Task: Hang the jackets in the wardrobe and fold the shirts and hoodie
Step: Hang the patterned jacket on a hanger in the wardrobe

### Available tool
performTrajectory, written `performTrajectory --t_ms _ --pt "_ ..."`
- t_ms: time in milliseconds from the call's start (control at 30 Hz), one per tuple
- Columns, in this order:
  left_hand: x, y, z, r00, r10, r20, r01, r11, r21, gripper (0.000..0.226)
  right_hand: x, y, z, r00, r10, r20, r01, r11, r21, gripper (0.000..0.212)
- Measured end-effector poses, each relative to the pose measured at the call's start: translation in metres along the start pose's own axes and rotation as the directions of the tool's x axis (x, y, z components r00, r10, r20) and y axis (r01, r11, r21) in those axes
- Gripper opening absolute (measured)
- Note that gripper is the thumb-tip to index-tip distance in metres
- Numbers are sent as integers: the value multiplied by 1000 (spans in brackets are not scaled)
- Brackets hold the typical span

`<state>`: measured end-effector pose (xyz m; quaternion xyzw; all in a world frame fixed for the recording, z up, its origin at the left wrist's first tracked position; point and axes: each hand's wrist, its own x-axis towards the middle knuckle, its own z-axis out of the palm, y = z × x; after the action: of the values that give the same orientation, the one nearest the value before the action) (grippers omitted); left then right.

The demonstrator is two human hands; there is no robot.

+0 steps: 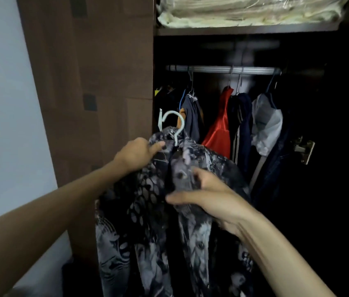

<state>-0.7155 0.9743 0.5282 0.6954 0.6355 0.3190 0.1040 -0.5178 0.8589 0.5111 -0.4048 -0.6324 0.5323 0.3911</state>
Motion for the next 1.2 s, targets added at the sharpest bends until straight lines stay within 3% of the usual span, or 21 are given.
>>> performTrajectory --t_ms 100,233,367,433,567,667,767,867,967,1133,1200 --pt "8 -5 -20 1000 4 3 -4 998 -63 64 -27 17 -8 977 -117 -180 39 921 -388 51" --pt "12 7 -30 999 -27 39 32 992 -121 62 -41 30 -4 922 -359 -143 172 713 -680 68" --pt "13 21 -34 993 -68 94 84 979 -185 58 -45 27 -4 852 -524 1 388 629 -674 18" --pt "10 27 -38 993 -69 97 84 982 -168 53 -47 22 -7 835 -551 -15 397 621 -676 10" --pt "4 31 -46 989 -75 128 98 978 -184 45 -55 5 -21 914 -387 125 395 773 -497 24" --pt "-2 32 -57 942 -134 309 230 926 -298 38 -56 -8 -32 925 -308 222 379 779 -499 24" --pt "-9 35 -65 937 -128 326 260 878 -402 26 -51 -20 -35 915 -344 210 395 658 -641 22" --pt "-18 37 -75 918 -168 358 314 861 -400 24 -42 -25 -32 880 -428 206 388 398 -831 32" --pt "-22 38 -75 881 -197 430 342 894 -291 18 -27 -25 -16 828 -443 344 459 182 -870 32" --pt "-23 50 -64 909 -152 388 253 941 -225 16 -4 -23 28 794 -294 533 604 281 -745 17" --pt "-26 56 -62 914 -154 375 218 967 -132 43 1 -24 41 785 -217 579 617 209 -758 16"
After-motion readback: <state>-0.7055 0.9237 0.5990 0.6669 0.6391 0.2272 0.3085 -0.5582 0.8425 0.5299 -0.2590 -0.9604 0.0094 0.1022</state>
